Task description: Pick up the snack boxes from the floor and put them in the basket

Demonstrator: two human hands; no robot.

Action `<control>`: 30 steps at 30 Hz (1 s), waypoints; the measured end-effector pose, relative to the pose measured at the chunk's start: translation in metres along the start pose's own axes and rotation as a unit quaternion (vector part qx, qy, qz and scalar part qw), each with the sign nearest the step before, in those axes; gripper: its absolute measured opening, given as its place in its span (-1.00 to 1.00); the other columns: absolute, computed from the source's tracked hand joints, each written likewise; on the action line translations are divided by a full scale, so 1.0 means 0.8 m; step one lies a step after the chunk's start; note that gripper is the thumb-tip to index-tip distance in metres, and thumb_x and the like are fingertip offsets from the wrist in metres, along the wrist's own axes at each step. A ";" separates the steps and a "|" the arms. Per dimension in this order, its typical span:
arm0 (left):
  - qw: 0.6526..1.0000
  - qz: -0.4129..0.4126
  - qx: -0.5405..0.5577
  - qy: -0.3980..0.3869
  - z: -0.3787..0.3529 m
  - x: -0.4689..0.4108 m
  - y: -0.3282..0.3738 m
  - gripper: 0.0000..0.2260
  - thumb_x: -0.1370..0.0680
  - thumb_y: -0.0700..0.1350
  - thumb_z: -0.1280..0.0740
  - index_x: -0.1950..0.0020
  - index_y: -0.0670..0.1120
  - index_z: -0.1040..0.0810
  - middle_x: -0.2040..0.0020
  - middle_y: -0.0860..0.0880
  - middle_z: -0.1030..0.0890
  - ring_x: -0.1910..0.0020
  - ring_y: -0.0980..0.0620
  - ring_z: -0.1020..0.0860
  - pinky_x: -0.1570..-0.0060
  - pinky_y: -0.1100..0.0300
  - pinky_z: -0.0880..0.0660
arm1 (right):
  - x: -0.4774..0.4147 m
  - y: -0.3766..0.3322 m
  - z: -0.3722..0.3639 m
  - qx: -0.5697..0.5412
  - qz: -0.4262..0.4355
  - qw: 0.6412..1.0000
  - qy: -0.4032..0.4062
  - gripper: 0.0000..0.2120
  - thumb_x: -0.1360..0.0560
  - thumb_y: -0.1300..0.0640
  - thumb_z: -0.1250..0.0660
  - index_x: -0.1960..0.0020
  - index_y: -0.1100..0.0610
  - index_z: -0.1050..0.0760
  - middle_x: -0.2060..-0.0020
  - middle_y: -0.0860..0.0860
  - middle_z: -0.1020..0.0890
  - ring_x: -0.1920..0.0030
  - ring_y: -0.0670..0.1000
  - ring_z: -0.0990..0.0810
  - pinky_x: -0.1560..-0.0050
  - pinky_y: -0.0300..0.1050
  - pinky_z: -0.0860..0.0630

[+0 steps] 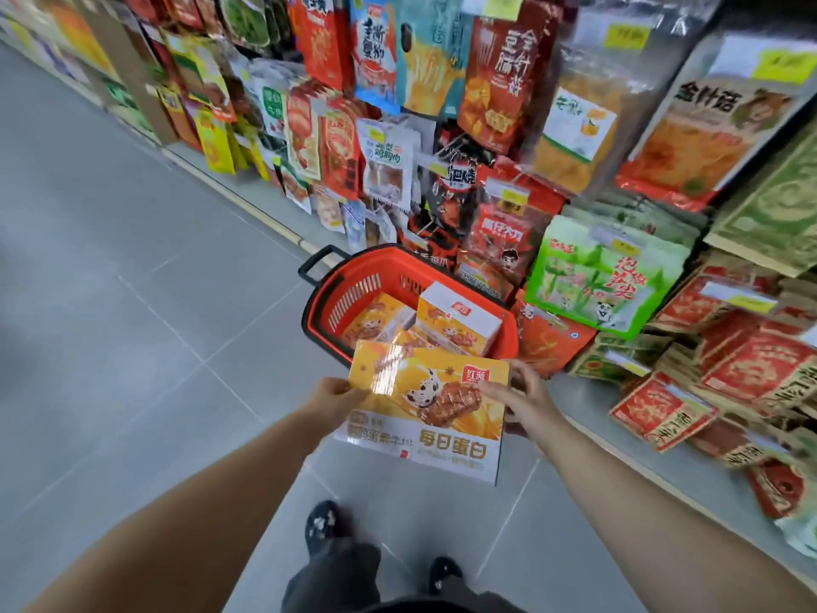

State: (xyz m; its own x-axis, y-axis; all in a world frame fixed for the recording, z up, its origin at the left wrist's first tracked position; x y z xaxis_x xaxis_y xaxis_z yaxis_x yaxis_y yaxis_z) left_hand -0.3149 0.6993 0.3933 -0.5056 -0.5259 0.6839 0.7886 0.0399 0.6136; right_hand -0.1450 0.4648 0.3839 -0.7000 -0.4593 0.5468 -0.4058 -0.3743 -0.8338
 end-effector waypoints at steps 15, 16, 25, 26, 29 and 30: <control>0.983 0.141 0.018 -0.118 0.098 -0.305 0.117 -0.25 -0.44 0.41 -0.20 -0.39 -0.13 -0.38 -0.28 -0.15 -0.54 -0.23 -0.17 -0.53 -0.25 -0.05 -0.37 | -0.167 -0.049 -0.118 -0.059 -0.011 0.994 0.089 -0.46 -0.25 0.21 -0.61 -0.03 -0.23 -0.46 -0.24 0.00 -0.48 -0.23 0.07 -0.51 -0.22 0.05 -0.53; 0.981 0.139 0.018 -0.133 0.091 -0.319 0.122 -0.25 -0.41 0.41 -0.24 -0.36 -0.15 -0.43 -0.22 -0.16 -0.59 -0.14 -0.19 -0.59 -0.21 -0.07 -0.46 | -0.176 -0.052 -0.116 -0.062 -0.019 0.994 0.089 -0.46 -0.26 0.26 -0.59 -0.05 -0.17 -0.44 -0.23 0.01 -0.48 -0.19 0.06 -0.54 -0.16 -0.03 -0.57; 0.987 0.102 -0.076 -0.096 0.060 -0.494 0.119 -0.34 -0.35 0.32 -0.29 -0.19 -0.19 -0.52 -0.05 -0.17 -0.63 -0.03 -0.20 -0.60 -0.11 -0.01 -0.49 | -0.275 -0.049 -0.091 -0.031 -0.080 0.991 0.099 -0.40 -0.17 -0.06 -0.62 -0.13 -0.09 -0.44 -0.22 -0.05 -0.51 -0.20 0.02 -0.54 -0.19 0.03 -0.54; 0.986 0.097 -0.092 -0.102 0.055 -0.506 0.130 -0.42 -0.37 0.26 -0.29 -0.14 -0.20 -0.54 0.00 -0.18 -0.63 0.00 -0.20 -0.60 -0.02 0.02 -0.49 | -0.286 -0.046 -0.094 -0.040 -0.089 0.989 0.106 -0.45 -0.24 0.05 -0.61 -0.13 -0.04 -0.43 -0.20 -0.04 -0.50 -0.17 0.00 -0.54 -0.12 -0.09 -0.57; 0.978 0.080 -0.149 -0.121 0.045 -0.513 0.189 -0.62 -0.30 0.07 -0.39 0.06 -0.19 -0.61 0.12 -0.18 -0.65 0.13 -0.16 -0.62 0.05 -0.01 -0.58 | -0.315 -0.031 -0.108 -0.077 -0.121 0.980 0.136 -0.46 -0.30 0.22 -0.58 -0.17 0.07 -0.39 -0.15 -0.03 -0.49 -0.07 -0.06 -0.56 0.12 -0.32 -0.54; 0.973 0.077 -0.160 -0.145 0.037 -0.522 0.205 -0.74 -0.39 -0.02 -0.38 0.06 -0.20 -0.60 0.12 -0.15 -0.61 0.20 -0.10 -0.58 0.11 0.07 -0.55 | -0.327 -0.023 -0.113 -0.092 -0.132 0.975 0.150 -0.45 -0.28 0.20 -0.59 -0.14 0.02 -0.39 -0.16 -0.01 -0.49 -0.08 -0.04 -0.57 0.11 -0.25 -0.55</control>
State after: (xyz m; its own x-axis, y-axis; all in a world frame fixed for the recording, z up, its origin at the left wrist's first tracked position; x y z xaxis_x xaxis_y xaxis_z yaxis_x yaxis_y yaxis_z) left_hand 0.0153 0.9504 0.2195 -0.4144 -0.2699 0.8691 0.9076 -0.1926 0.3730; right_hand -0.0076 0.6649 0.2491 -0.6859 -0.0990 0.7210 -0.6750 -0.2839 -0.6811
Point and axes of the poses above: each hand's wrist, its own x-axis away from the middle knuckle, its own z-axis out of the back of the hand, y = z × x, the point moved 6 cm from there along -x, towards the middle knuckle
